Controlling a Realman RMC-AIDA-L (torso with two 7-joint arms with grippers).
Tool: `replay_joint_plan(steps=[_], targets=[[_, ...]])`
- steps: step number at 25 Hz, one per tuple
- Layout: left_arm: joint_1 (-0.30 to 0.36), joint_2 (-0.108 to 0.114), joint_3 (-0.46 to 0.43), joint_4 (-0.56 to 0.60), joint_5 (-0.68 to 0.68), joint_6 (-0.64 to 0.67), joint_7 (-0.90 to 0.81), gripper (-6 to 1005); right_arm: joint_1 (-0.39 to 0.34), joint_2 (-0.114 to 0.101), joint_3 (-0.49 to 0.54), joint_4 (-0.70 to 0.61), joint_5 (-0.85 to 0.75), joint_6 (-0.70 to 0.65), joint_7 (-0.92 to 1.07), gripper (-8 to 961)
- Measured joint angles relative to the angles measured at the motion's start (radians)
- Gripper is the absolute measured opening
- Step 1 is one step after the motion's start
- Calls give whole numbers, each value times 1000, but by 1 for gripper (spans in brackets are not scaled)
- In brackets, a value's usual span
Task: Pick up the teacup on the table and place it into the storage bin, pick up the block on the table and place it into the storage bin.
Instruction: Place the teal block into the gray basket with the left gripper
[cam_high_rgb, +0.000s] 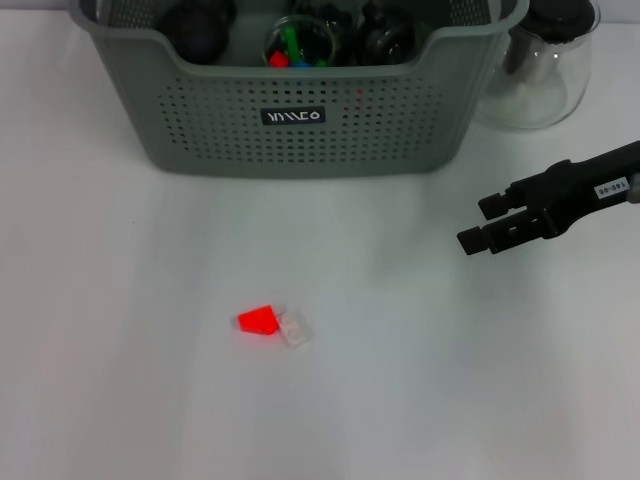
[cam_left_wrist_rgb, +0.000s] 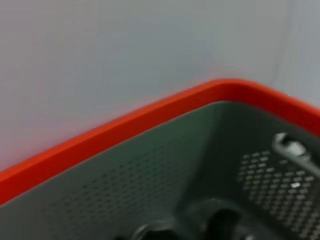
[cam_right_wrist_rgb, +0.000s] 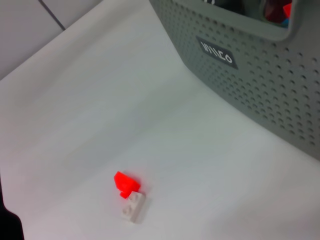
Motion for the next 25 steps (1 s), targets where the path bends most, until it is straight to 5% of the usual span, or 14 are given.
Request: replay_joint_plan(steps=[13,25], targets=[[-133,26,4,-311,161,-152,-95,478,5,20,0,-1,0,3,-6,816],[-137,16,8,-315,163,-159,-90,494,-3,22,0,-1,-1,-4,-6,815]])
